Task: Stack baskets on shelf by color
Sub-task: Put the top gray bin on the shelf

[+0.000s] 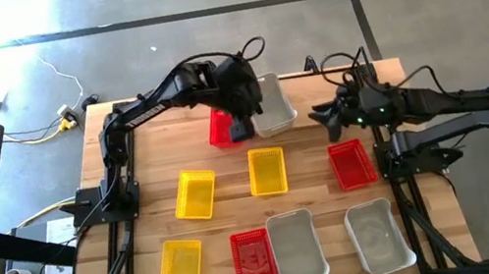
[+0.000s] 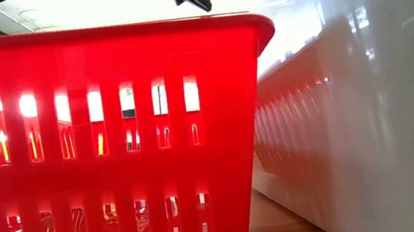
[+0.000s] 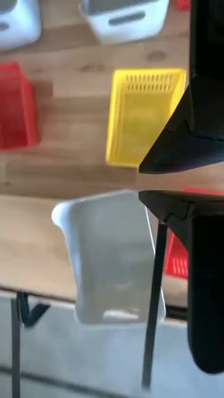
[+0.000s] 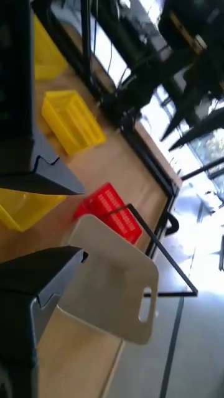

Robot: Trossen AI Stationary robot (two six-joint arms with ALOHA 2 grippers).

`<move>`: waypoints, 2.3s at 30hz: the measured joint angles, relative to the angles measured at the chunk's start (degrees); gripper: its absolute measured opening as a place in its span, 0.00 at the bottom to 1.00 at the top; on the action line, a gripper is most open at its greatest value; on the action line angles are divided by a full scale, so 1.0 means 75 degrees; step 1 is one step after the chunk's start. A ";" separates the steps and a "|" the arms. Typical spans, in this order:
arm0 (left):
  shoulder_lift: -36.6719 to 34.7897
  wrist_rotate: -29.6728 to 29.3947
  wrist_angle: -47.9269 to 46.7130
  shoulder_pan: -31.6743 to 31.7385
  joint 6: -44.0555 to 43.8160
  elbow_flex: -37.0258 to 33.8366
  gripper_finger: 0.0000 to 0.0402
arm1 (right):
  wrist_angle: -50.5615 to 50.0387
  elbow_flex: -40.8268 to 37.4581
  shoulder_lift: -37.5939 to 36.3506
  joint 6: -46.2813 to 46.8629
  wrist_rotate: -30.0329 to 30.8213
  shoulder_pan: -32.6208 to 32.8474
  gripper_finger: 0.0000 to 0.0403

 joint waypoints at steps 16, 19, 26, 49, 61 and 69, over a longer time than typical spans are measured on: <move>-0.0376 0.0209 -0.0901 -0.0059 -0.0012 -0.0020 0.12 | -0.2778 0.3265 0.3063 -0.0283 -0.1289 -0.2413 0.32; -0.0582 0.0186 -0.1079 -0.0071 -0.0022 -0.0017 0.12 | -0.3095 0.3705 0.3577 -0.0275 -0.1743 -0.2808 0.32; -0.0946 0.0099 -0.1316 -0.0062 -0.0193 -0.0014 0.12 | -0.3806 0.4575 0.4738 -0.0298 -0.2255 -0.3412 0.32; -0.5182 -0.0298 0.1633 -0.0007 -0.1524 -0.5995 0.12 | -0.3896 0.4848 0.7662 -0.0499 -0.2685 -0.4118 0.32; -0.6531 -0.0301 0.2133 -0.0021 -0.2366 -0.7761 0.12 | -0.4028 0.4848 0.8149 0.0312 -0.2780 -0.4134 0.27; -0.6575 -0.0298 0.2148 -0.0021 -0.2378 -0.7839 0.12 | -0.4150 0.4848 0.8149 0.1255 -0.2787 -0.4072 0.03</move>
